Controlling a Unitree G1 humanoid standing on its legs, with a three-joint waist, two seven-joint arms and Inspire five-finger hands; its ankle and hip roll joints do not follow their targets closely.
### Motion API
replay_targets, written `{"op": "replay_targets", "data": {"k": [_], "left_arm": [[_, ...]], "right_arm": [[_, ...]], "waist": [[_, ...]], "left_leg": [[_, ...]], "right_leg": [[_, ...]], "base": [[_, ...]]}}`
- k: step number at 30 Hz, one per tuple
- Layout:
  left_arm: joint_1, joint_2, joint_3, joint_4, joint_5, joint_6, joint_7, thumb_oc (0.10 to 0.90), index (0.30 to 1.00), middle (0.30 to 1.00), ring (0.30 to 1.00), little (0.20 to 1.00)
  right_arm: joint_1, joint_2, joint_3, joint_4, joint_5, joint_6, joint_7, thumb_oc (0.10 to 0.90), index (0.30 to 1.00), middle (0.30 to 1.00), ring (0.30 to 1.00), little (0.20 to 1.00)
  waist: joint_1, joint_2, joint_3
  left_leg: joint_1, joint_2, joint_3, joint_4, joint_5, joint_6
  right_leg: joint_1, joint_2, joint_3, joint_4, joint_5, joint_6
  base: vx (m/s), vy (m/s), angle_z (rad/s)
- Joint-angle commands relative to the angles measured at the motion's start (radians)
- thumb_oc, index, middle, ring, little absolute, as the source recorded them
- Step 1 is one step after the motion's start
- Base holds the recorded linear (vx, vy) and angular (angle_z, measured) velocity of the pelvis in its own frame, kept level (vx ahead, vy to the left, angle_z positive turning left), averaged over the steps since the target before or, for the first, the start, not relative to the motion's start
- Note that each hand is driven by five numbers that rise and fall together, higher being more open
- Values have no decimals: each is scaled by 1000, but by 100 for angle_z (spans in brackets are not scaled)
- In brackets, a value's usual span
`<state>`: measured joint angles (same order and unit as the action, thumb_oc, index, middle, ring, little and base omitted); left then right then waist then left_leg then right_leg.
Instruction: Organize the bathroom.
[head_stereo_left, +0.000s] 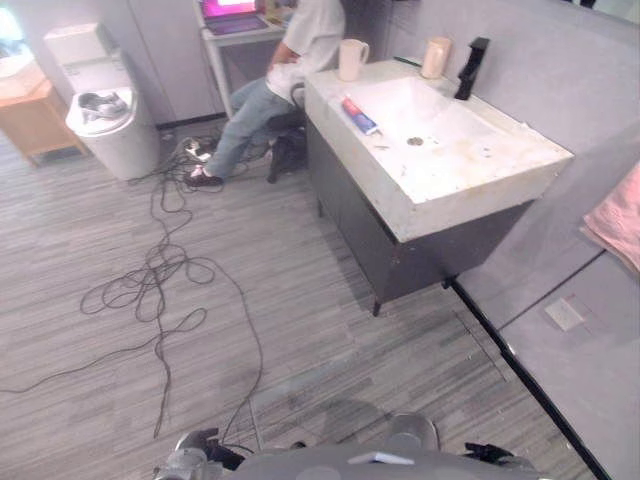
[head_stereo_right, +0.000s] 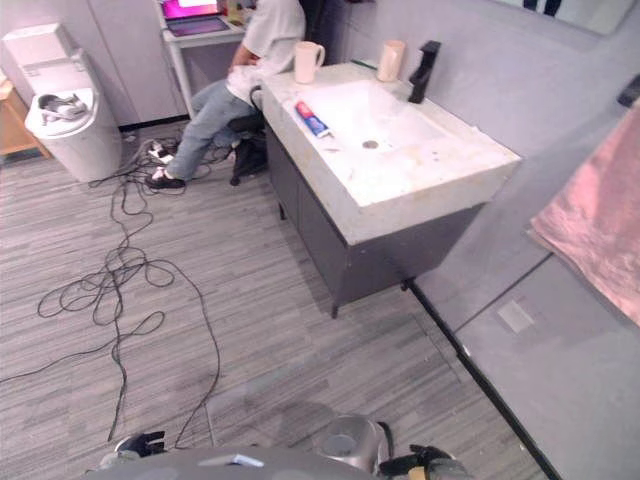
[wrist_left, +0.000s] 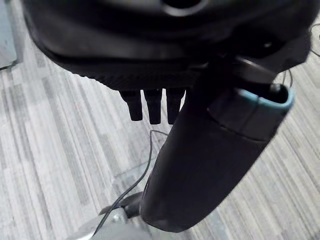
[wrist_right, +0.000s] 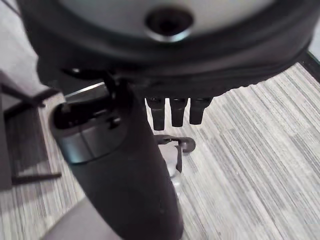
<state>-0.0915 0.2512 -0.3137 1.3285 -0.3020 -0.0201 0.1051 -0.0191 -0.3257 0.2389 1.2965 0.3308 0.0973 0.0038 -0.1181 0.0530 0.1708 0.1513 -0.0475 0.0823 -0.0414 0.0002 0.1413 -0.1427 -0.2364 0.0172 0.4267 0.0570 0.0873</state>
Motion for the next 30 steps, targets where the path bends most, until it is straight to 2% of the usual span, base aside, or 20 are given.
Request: {"op": "replay_targets", "data": {"k": [1,2,4,8,10,13,14,15,16,18,19,20,21,22,23,24,25,27,28,30], "left_arm": [[-66,34,12,-63,84,-45,-13,800,900,900,900,900],[-67,34,12,-64,83,-45,-15,800,900,900,900,900],[-98,28,11,-83,95,-22,-6,800,900,900,900,900],[-116,13,23,-84,61,-8,-4,800,900,900,900,900],[-114,-4,25,-79,70,9,-9,800,900,900,900,900],[-100,-13,23,-72,65,15,-3,800,900,900,900,900],[-89,-15,31,-72,60,13,-30,800,900,900,900,900],[-84,-19,35,-71,87,14,-51,800,900,900,900,900],[-84,-19,35,-71,87,14,-51,800,900,900,900,900],[-81,-26,22,-62,119,21,-67,800,900,900,900,900],[-76,-27,21,-57,118,28,-54,800,900,900,900,900],[-73,-28,25,-50,102,40,-32,800,900,900,900,900],[-73,-28,26,-50,100,41,-29,800,900,900,900,900],[-71,-28,35,-44,104,36,-8,800,900,900,900,900],[-70,-28,39,-42,108,33,-5,800,900,900,900,900],[-57,-23,60,-43,104,22,18,800,900,900,900,900],[-46,-16,70,-48,84,16,31,800,900,900,900,900],[-34,-5,75,-53,68,5,35,800,900,900,900,900],[-20,3,84,-55,58,-15,46,800,900,900,900,900],[7,18,84,-54,58,-49,37,800,900,900,900,900]], "right_arm": [[-55,-2,40,-4,-25,-12,6,800,900,900,900,900],[-54,-1,43,-3,-28,-12,9,800,900,900,900,900],[-31,3,67,-8,-85,-13,38,800,900,900,900,900],[-15,-3,72,-10,-139,21,90,800,900,900,900,900],[-14,-7,71,1,-132,27,91,800,900,900,900,900],[-5,-7,47,4,-97,18,83,800,900,900,900,900],[3,-6,35,0,-72,13,73,800,900,900,900,900],[9,-1,21,-2,-36,10,62,800,900,900,900,900],[9,-1,21,-2,-35,10,62,800,900,900,900,900],[6,3,-1,5,-6,14,52,800,900,900,900,900],[2,6,-5,7,-33,25,48,800,900,900,900,900],[0,9,10,7,-17,33,37,800,900,900,900,900],[0,8,11,7,-8,33,36,800,900,900,900,900],[-5,9,7,9,27,35,34,800,900,900,900,900],[-6,10,5,10,21,34,33,800,900,900,900,900],[-11,13,11,15,-12,31,33,800,900,900,900,900],[-17,20,21,28,-19,20,28,800,900,900,900,900],[-25,27,30,39,-36,8,22,800,900,900,900,900],[-41,29,33,54,-58,-3,25,800,900,900,900,900],[-52,23,40,60,-45,-3,19,800,900,900,900,900]], "waist": [[-56,-23,-3],[-60,-24,-2],[-97,-50,-11],[-111,-83,-14],[-105,-94,-12],[-99,-82,-29],[-103,-65,-41],[-108,-49,-52],[-108,-48,-52],[-122,-27,-60],[-122,-31,-63],[-112,-48,-65],[-111,-48,-65],[-98,-69,-61],[-96,-76,-63],[-79,-93,-51],[-65,-100,-42],[-52,-100,-37],[-34,-98,-35],[-7,-75,-37]], "left_leg": [[-43,0,-29,78,-97,-91],[-40,-2,-30,78,-99,-90],[-21,-57,-38,80,-119,-78],[21,-126,-46,72,-144,-74],[29,-165,-64,103,-170,-59],[41,-190,-83,130,-196,-57],[59,-183,-78,153,-203,-78],[65,-167,-54,206,-165,-112],[65,-167,-54,206,-165,-112],[20,-124,8,445,0,-200],[-30,-103,8,549,75,-230],[-116,-78,20,695,102,-247],[-127,-74,21,710,100,-247],[-226,-17,34,817,89,-224],[-248,-4,37,827,84,-216],[-333,63,42,816,27,-162],[-350,86,37,748,2,-135],[-346,99,14,579,3,-122],[-341,107,-28,361,-5,-113],[-328,149,-130,74,89,-145]], "right_leg": [[-105,152,38,-124,118,22],[-105,158,38,-127,114,23],[-123,252,39,-265,110,46],[-151,308,-27,-376,203,62],[-148,332,-63,-356,192,44],[-91,335,-87,-356,128,-3],[-62,337,-97,-351,86,-26],[-33,337,-98,-363,62,-43],[-32,337,-98,-363,62,-43],[15,326,-86,-378,35,-71],[36,310,-70,-383,30,-79],[63,283,-55,-384,22,-88],[65,282,-53,-383,20,-90],[88,264,-27,-374,12,-96],[91,259,-22,-373,11,-98],[122,257,16,-368,-6,-108],[139,260,44,-361,-27,-113],[152,268,74,-355,-54,-110],[165,277,119,-353,-77,-97],[184,303,173,-347,-119,-75]], "base": [[144,161,109],[238,197,103],[362,199,84],[367,185,74],[403,199,31],[425,171,1],[450,171,-37],[302,118,-33],[250,96,-25],[279,87,2],[377,101,30],[314,83,29],[357,75,17],[240,43,-17],[385,88,-37],[358,148,-61],[403,217,-81],[312,261,-93],[413,376,-114],[499,416,-156]]}}
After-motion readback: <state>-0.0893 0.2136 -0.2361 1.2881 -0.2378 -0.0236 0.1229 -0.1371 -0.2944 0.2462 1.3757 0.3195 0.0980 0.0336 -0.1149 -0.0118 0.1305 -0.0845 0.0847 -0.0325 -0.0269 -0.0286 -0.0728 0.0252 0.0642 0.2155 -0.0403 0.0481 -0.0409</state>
